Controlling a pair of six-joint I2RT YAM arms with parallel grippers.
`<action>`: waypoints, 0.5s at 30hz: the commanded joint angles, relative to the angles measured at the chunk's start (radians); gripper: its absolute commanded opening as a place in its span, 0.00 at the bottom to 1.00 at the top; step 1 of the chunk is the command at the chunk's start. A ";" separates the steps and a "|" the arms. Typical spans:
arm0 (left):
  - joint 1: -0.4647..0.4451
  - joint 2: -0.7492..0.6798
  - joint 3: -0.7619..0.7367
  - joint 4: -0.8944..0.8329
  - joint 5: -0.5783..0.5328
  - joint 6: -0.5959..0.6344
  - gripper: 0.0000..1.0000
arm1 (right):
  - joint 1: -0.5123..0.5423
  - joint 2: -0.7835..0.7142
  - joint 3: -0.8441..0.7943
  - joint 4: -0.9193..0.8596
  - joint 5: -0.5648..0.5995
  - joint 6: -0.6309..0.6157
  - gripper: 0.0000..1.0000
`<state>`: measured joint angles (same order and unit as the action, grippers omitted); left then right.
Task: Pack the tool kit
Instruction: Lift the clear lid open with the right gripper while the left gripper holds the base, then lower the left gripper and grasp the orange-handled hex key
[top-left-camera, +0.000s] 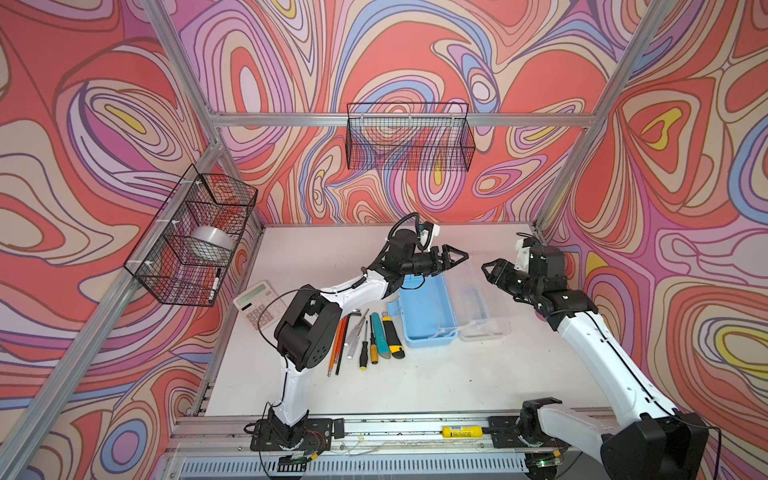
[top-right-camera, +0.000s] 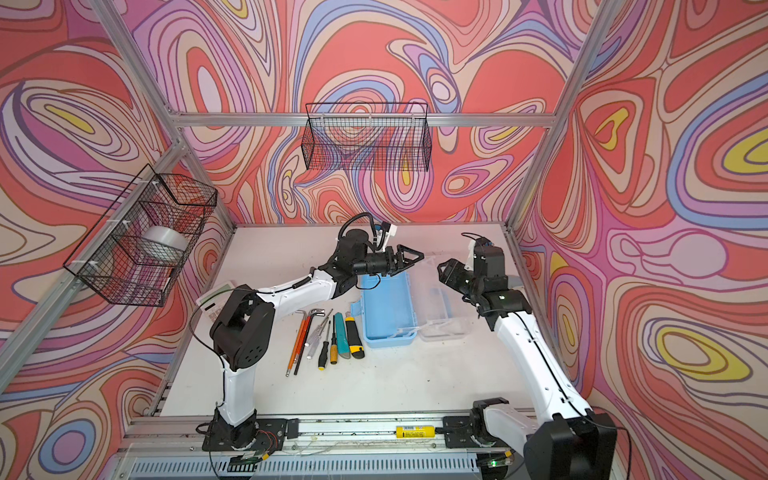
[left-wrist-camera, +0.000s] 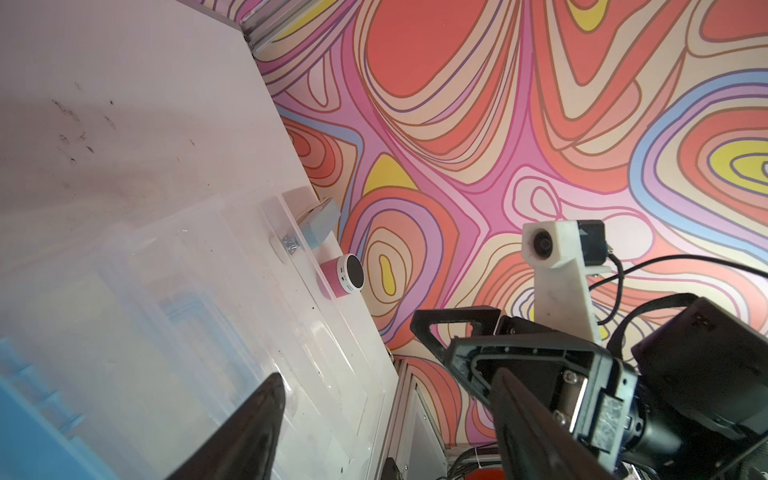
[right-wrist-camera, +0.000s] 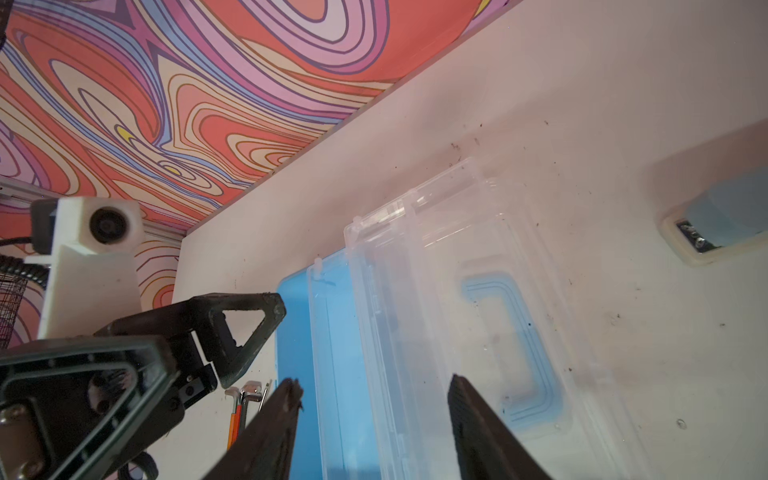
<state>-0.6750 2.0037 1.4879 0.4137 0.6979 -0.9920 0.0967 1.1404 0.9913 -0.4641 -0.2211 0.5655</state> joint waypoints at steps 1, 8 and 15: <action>0.000 -0.079 0.002 -0.145 -0.055 0.124 0.83 | 0.002 0.026 0.043 0.008 -0.043 -0.035 0.59; 0.028 -0.286 -0.096 -0.463 -0.304 0.355 0.90 | 0.255 0.117 0.142 -0.034 0.167 -0.096 0.57; 0.046 -0.550 -0.279 -0.749 -0.640 0.460 0.83 | 0.517 0.241 0.180 -0.015 0.346 -0.091 0.49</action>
<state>-0.6342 1.5230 1.2766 -0.1249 0.2623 -0.6147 0.5411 1.3556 1.1496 -0.4698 0.0017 0.4885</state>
